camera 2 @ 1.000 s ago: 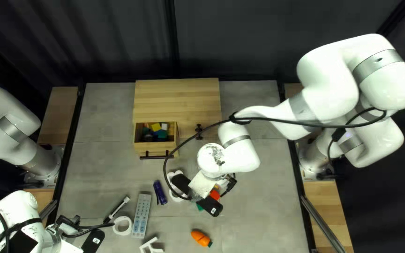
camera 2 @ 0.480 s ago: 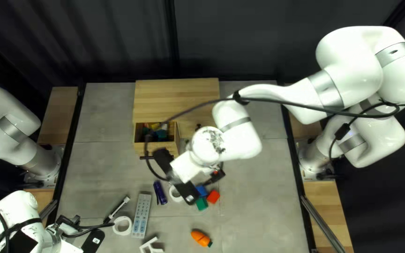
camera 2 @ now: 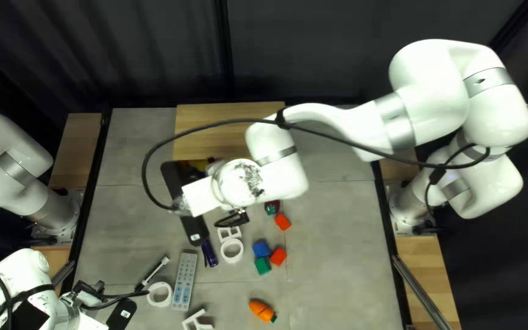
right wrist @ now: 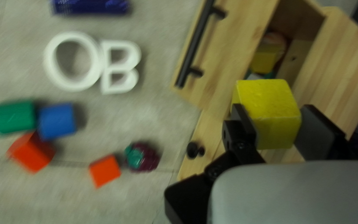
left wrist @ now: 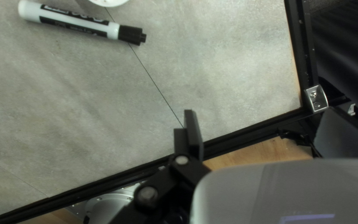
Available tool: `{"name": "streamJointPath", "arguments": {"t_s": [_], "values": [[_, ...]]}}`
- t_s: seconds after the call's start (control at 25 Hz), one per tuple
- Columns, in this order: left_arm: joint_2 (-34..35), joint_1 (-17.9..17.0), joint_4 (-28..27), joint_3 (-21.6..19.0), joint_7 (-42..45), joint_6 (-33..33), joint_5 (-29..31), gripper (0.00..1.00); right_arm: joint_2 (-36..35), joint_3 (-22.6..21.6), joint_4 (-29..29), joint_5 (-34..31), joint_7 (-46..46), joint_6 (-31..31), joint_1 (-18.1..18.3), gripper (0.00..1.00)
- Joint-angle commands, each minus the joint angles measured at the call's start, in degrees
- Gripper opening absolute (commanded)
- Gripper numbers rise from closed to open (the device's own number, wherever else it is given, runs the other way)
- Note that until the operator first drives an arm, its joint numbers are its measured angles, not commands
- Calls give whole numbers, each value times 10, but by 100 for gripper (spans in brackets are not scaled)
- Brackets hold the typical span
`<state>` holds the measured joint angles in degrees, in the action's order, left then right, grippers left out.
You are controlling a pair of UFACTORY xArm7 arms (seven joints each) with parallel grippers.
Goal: Open drawers and place objects into drawer and close
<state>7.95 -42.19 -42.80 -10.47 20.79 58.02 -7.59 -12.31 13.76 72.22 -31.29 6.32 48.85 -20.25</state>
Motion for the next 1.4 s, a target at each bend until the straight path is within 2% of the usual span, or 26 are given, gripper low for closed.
{"name": "streamJointPath", "arguments": {"t_s": [0.04,0.08,0.12,0.16,0.2,0.44,0.6,0.76,0.84,0.92,1.08,1.24,1.4], "values": [[0,0,0,0,0,0,0,100,-11,9,-7,-8,16,-29,8,68],[0,0,0,0,0,0,0,100,-10,10,-8,-9,18,-32,9,78],[0,0,0,0,0,0,0,100,-10,11,-7,-9,17,-31,9,78],[0,0,0,0,0,0,0,100,-9,11,-5,-9,18,-28,9,83],[0,0,0,0,0,0,0,100,-6,11,-4,-10,18,-25,9,99],[0,0,0,0,0,0,0,100,5,8,-5,-16,30,-9,0,100],[0,0,0,0,0,0,0,100,45,-11,-37,-19,57,12,-27,100],[0,0,0,0,0,0,0,100,106,-34,-120,20,36,0,-47,100],[0,0,0,0,0,0,0,100,156,-42,-188,57,17,-16,-59,100],[0,0,0,0,0,0,0,100,214,-48,-256,89,42,-16,-71,100],[0,0,0,0,0,0,0,100,272,-60,-308,147,108,16,-82,100],[0,0,0,0,0,0,0,100,269,-55,-300,218,183,69,-78,100],[0,0,0,0,0,0,0,100,205,-34,-245,289,259,126,-61,100]]}}
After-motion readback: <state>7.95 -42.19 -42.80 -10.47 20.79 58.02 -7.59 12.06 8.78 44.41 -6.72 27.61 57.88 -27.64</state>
